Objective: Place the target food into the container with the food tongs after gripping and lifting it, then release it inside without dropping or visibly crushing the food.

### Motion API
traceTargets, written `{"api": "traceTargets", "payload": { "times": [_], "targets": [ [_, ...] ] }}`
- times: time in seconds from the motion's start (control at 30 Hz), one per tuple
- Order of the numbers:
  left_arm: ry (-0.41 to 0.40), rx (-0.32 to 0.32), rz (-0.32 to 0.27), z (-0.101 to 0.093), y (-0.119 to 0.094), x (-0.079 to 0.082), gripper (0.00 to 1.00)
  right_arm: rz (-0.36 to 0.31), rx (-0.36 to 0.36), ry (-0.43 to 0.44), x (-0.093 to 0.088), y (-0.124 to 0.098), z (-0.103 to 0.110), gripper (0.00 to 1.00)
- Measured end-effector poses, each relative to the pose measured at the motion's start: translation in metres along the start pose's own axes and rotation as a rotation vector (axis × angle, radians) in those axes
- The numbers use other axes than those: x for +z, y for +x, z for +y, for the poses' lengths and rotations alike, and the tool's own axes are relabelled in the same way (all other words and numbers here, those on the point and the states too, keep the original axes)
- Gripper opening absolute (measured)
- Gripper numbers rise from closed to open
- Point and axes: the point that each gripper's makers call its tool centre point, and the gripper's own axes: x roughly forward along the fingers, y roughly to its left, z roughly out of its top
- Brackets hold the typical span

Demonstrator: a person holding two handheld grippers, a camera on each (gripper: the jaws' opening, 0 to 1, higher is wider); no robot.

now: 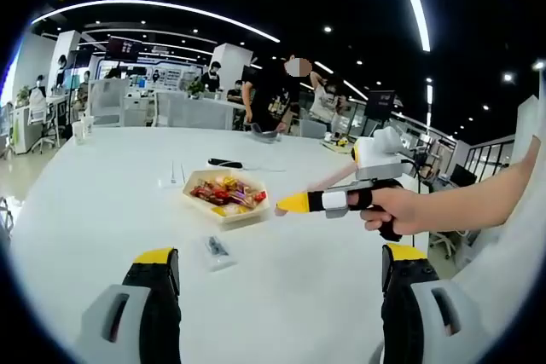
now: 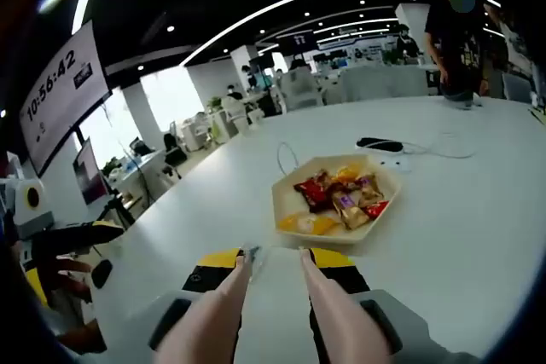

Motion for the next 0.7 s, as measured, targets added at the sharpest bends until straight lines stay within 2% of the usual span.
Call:
{"api": "traceTargets", "payload": {
  "times": [0.07,0.23,0.43,0.7],
  "targets": [
    [0.000,0.009,-0.007,0.003,-0.003,0.001,0.99,0.016,0.001,0.015,-0.006,0.002,0.003,0.29],
    [-0.013,0.024,-0.018,0.008,-0.006,0.001,0.99,0.015,0.003,0.054,-0.010,0.006,0.009,0.29],
    [-0.011,0.012,-0.016,0.005,-0.007,-0.002,0.99,0.018,-0.006,0.105,-0.013,0.010,0.010,0.29],
    [-0.015,-0.013,-0.027,0.006,-0.004,-0.004,0.99,0.039,-0.014,0.107,-0.018,0.015,0.018,0.30]
  ]
}}
